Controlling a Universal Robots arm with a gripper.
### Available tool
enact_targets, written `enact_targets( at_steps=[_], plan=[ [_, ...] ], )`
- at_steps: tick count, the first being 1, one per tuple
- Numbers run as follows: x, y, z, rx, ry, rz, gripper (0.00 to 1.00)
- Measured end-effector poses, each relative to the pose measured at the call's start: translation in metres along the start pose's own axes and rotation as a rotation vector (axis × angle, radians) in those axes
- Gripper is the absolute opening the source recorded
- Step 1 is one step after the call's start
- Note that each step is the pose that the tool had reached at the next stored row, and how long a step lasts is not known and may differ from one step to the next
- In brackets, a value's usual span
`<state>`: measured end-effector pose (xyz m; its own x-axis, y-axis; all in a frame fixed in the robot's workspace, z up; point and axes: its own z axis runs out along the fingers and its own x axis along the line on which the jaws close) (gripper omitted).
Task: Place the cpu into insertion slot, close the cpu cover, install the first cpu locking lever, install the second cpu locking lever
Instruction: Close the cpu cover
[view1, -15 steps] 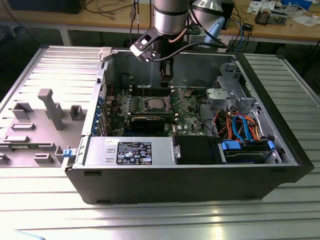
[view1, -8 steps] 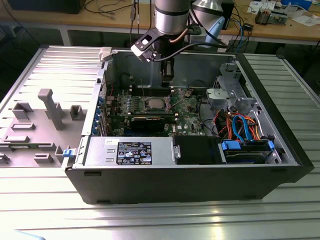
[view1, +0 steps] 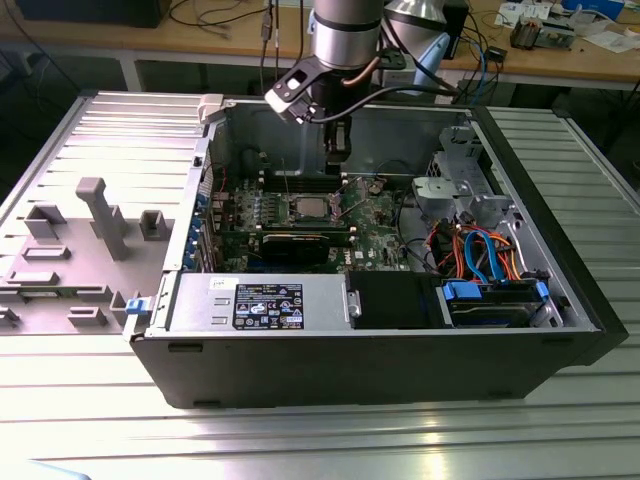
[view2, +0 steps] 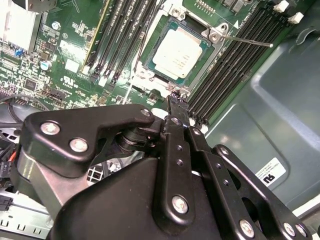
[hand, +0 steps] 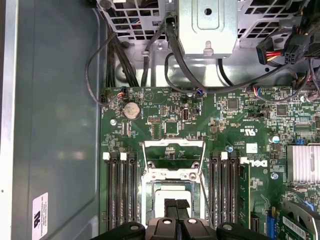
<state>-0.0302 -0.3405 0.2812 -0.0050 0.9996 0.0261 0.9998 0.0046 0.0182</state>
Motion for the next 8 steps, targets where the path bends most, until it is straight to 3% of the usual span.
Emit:
enact_targets(
  at_steps=[8],
  plan=[
    [0.0,0.0025,0.0001,0.0,0.0,0.0,0.11]
  ],
)
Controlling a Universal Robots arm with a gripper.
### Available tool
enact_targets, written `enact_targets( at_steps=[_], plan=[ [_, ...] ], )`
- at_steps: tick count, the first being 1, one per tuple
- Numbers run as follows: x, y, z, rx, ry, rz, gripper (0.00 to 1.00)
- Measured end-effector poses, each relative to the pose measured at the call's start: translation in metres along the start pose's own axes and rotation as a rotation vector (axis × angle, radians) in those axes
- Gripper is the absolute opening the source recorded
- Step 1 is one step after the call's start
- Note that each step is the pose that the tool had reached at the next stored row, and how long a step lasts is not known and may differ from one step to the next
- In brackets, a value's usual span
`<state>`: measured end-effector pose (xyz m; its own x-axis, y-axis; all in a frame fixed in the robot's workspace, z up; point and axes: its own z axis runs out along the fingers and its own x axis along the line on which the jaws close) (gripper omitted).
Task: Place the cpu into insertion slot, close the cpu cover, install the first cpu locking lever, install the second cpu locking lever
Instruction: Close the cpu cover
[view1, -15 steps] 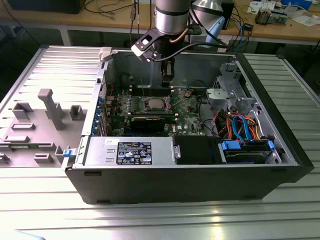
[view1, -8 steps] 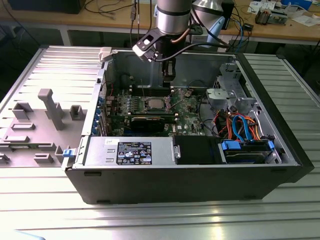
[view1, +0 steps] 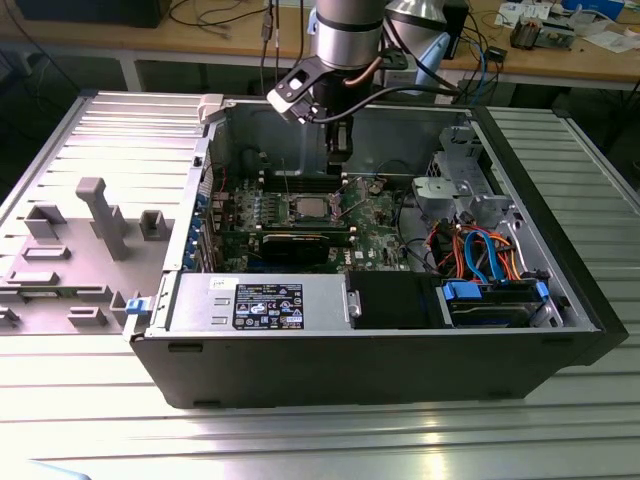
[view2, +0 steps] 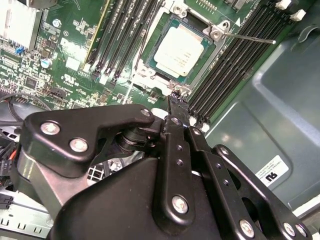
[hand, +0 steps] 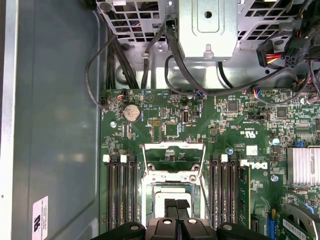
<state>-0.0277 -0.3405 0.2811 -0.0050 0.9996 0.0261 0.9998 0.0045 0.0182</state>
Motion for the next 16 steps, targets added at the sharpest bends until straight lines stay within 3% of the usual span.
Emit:
enact_targets(
  at_steps=[16],
  plan=[
    [0.0,0.006,0.0001,0.0,0.0,0.0,0.11]
  ],
)
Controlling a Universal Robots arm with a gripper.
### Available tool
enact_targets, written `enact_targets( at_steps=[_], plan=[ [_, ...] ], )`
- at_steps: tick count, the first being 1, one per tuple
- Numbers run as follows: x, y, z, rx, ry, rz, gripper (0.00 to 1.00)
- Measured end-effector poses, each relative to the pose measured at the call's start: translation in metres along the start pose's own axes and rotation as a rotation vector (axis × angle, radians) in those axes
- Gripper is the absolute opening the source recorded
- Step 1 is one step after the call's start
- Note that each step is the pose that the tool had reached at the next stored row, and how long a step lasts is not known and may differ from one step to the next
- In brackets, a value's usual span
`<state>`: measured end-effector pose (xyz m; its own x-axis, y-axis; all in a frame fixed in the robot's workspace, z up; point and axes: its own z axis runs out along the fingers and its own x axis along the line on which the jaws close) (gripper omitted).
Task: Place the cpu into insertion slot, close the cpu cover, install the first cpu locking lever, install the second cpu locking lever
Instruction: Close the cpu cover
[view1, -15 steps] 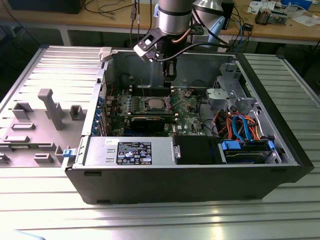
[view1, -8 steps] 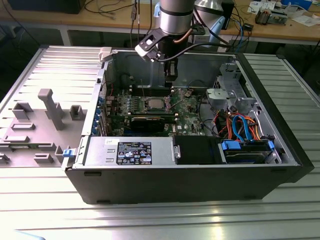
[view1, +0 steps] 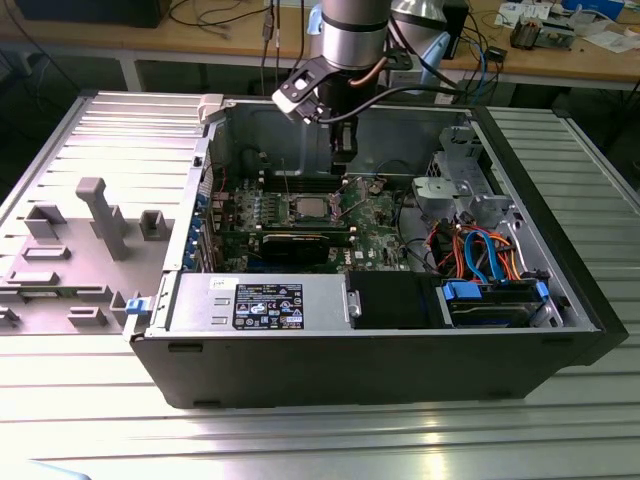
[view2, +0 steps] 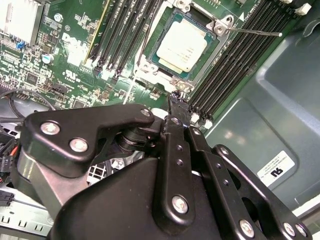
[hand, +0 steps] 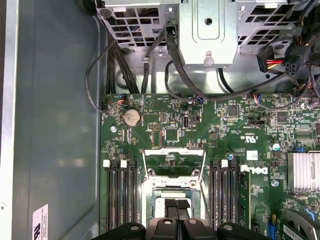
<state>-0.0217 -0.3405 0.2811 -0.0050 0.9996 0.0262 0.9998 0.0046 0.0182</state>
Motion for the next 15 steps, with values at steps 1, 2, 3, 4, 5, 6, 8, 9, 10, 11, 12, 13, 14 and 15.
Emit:
enact_targets(
  at_steps=[1,2,3,4,5,6,8,9,10,11,12,13,14,15],
  plan=[
    [0.0,0.0003,0.0,0.0,-0.0001,0.0,0.11],
    [0.0,0.0009,0.0,0.0,0.0,0.0,0.11],
    [0.0,0.0015,0.0,0.0,0.0,0.0,0.11],
    [0.0,0.0018,0.0,0.0,0.0,0.0,0.11],
    [0.0,0.0021,0.0,0.0,0.0,0.0,0.11],
    [0.0,0.0027,0.0,0.0,0.0,0.0,0.11],
    [0.0,0.0036,0.0001,0.0,0.0,0.0,0.11],
    [0.0,0.0039,0.0001,0.0,0.0,0.0,0.11],
    [0.0,0.0043,0.0001,0.0,0.0,0.0,0.11],
    [0.0,0.0046,0.0001,0.0,0.0,0.0,0.11],
    [0.0,0.0051,0.0001,0.0001,-0.0001,0.0,0.11],
    [0.0,0.0055,0.0001,0.0,0.0,0.0,0.11],
    [0.0,0.0059,0.0001,0.0,-0.0001,0.0,0.11],
    [0.0,0.0065,0.0001,0.0,0.0,0.0,0.11]
  ],
)
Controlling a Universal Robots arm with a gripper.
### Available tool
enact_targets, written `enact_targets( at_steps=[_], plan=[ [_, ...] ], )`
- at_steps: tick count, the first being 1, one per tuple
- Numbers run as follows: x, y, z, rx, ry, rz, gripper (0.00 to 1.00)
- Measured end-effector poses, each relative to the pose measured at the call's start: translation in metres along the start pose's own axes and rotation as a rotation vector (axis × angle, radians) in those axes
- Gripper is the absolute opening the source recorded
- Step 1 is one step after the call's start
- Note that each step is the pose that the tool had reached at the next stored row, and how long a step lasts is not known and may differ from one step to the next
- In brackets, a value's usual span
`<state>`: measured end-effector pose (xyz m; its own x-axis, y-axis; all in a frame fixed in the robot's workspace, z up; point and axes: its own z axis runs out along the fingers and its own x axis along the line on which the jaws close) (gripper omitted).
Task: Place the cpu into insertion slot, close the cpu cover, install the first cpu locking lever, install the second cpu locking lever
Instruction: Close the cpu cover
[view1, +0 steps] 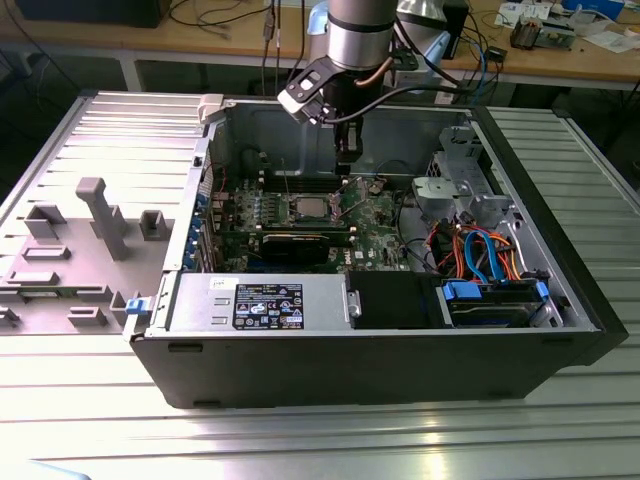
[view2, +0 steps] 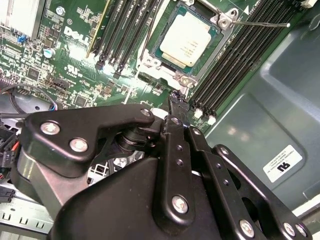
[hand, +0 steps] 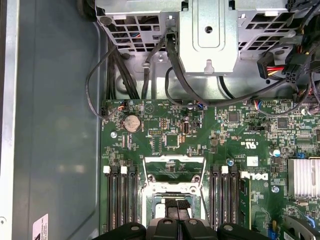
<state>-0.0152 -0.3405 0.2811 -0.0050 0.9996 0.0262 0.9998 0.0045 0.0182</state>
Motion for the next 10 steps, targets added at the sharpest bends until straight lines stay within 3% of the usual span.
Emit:
enact_targets(
  at_steps=[10],
  plan=[
    [0.0,0.0049,0.0001,0.0,0.0001,0.0,0.11]
  ],
)
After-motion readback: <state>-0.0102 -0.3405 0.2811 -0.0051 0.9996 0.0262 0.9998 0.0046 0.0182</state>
